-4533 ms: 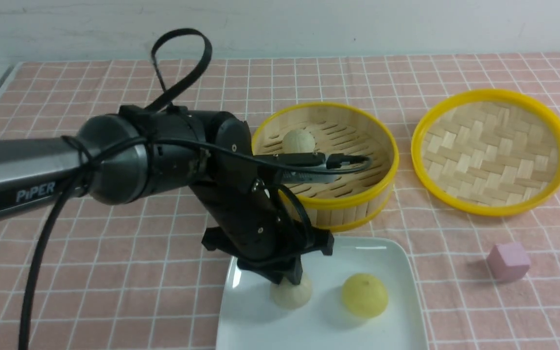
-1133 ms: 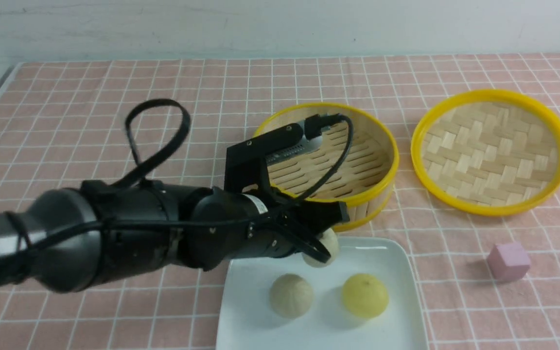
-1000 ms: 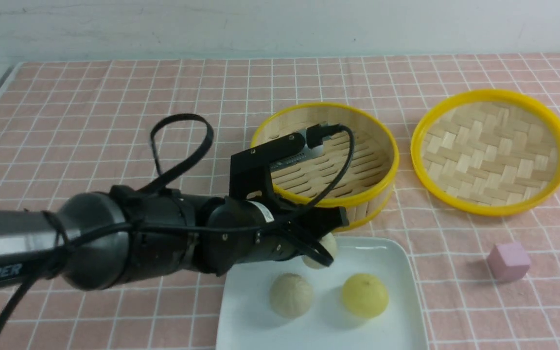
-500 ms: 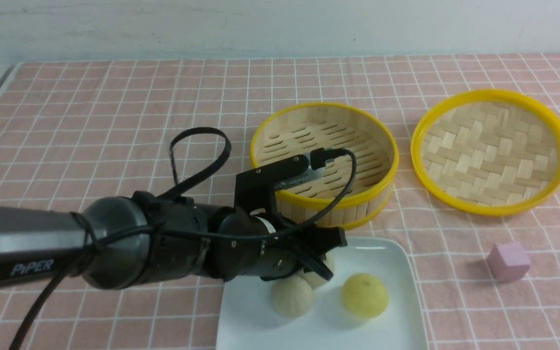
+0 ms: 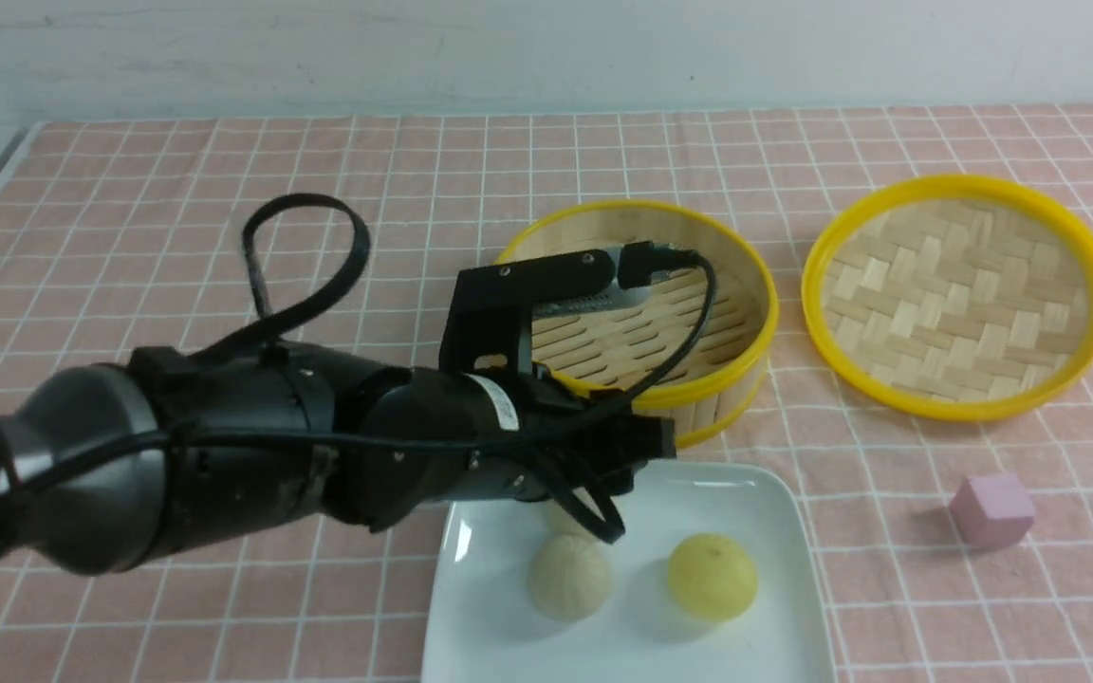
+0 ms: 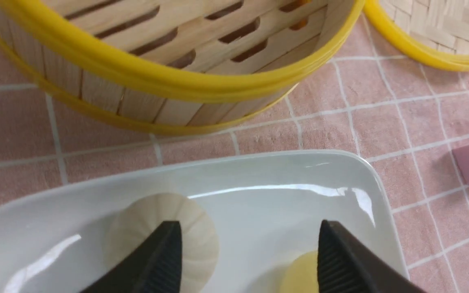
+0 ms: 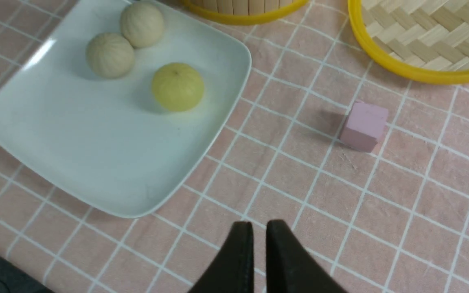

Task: Put the steamed buns into the plate on the pink tablecloth.

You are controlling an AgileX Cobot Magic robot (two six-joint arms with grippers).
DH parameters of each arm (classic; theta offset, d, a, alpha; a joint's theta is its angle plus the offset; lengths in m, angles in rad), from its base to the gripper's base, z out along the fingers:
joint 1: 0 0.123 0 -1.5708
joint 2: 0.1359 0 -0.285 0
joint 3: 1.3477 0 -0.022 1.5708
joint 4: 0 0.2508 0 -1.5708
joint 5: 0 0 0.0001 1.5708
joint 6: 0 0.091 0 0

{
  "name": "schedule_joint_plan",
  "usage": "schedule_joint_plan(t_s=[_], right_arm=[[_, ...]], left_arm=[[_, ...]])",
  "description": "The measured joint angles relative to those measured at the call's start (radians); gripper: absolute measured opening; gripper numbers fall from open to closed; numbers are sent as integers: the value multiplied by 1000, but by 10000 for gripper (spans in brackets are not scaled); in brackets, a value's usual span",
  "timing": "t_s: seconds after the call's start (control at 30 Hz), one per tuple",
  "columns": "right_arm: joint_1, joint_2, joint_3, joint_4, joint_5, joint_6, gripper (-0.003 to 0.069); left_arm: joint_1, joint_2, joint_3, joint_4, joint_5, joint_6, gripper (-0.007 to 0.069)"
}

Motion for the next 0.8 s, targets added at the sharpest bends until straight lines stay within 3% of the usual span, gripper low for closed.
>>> schedule_joint_plan(t_s=[0.07,0.13,0.17,0.23,0.33,0.53,0.8], right_arm=[[0,-50,8,6,-23,1,-8],[0,-96,44,13,-100,2,-15],[0,-105,49,14,-110,1,-15],[0,-141,133,26,-256,-1,-15],[0,-149,243,33,-452,-3,-15],[0,-112,397,35,-747,-70,-15],[0,-105,407,31,-807,-96,-13]], left_arm=[[0,-30,0,56,27,0,399],[0,-63,0,90,73,0,323],[0,-67,0,90,73,0,323],[0,-127,0,120,158,0,165],[0,-186,0,138,237,0,36],[0,-240,0,155,299,0,1],[0,-239,0,155,307,0,1]])
